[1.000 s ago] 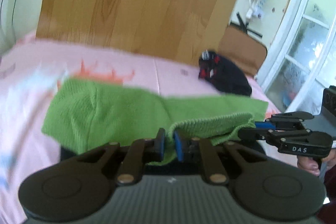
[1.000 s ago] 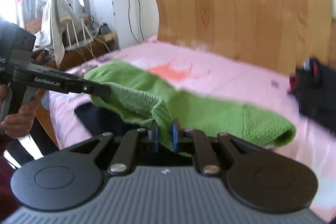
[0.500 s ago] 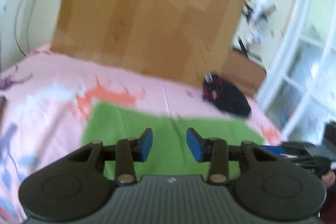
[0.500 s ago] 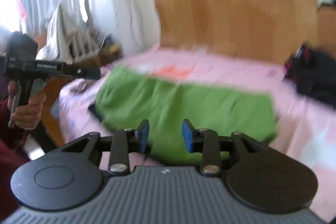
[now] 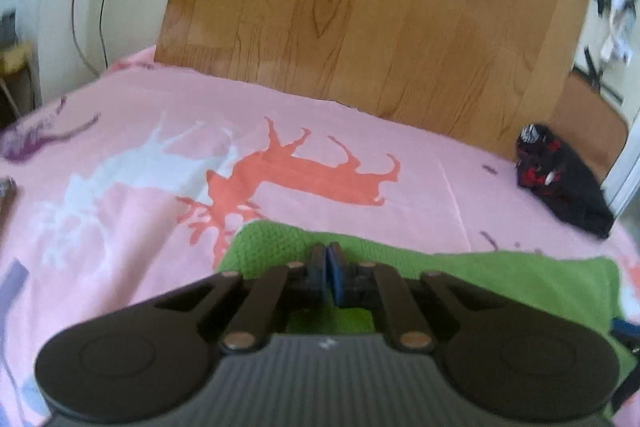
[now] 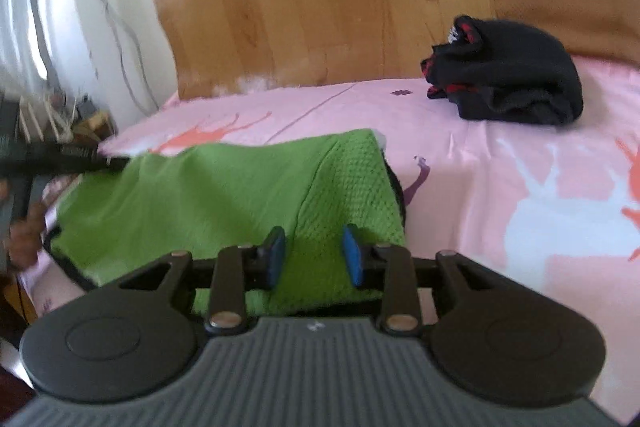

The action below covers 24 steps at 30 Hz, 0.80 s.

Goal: Fold small clothes

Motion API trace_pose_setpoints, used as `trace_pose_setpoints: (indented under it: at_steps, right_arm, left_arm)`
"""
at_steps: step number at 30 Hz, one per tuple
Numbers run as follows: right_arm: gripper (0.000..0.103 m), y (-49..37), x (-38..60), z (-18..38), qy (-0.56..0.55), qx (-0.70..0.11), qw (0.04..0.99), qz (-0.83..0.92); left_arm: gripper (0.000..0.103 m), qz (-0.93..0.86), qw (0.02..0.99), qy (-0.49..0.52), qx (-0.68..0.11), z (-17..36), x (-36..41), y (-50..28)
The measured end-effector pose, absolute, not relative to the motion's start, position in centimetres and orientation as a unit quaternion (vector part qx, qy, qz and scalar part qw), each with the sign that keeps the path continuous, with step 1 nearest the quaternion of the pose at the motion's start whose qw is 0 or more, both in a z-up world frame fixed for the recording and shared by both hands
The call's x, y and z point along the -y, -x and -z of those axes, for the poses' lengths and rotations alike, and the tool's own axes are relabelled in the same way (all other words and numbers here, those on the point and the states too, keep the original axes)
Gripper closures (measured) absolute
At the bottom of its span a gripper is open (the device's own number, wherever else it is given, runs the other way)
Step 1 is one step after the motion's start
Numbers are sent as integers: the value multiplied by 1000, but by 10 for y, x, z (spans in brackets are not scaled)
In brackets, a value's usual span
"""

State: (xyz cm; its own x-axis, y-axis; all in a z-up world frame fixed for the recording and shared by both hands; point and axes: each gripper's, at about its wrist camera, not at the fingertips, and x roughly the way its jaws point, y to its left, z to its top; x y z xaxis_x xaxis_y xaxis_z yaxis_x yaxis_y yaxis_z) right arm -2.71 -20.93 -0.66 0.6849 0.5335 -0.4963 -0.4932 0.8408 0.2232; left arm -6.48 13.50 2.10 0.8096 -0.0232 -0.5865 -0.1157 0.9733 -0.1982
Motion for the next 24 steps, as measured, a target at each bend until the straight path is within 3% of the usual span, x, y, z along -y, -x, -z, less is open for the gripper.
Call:
trace_pose_setpoints:
  at_steps: [2,5,10,14,16,17,18,19,20,24]
  right_arm:
    - [68,34,209,0,-11,-284,916,-283]
    - [67,51,224,-18,-53,-267,915,-299]
    - [69,23,167,-51,-90,-229,891,-381]
    - [73,4,92,-35,-55,-256,863,-431]
    - [76,-2,77,-17,-19,-286,859,-424]
    - [79,-4,82,-10,-6,-286,868,-406]
    - [94,-7,95,-4,-2,-280,877,-390]
    - [103,-10,111,0,-8,-279,886,-369]
    - [102,-15,133,3,-28,-284,894,-346]
    - [103,-19,218,13,-131,-301,895,-302]
  left_arm:
    - [96,-22,941,111,-318,-29,-133,69]
    - [76,14,937,163,-309,-47,-141,85]
    - [75,61,948,182,-255,-69,-129,104]
    - [69,39,943,175,-280,-49,-123,101]
    - [73,14,934,168,-315,-29,-125,96]
    - [84,10,933,160,-323,-17,-128,97]
    - [88,12,938,154,-309,-14,-132,104]
    - [91,13,939,156,-307,-12,-137,106]
    - [96,13,937,168,-308,-11,-142,108]
    - [97,32,923,232,-304,-3,-164,105]
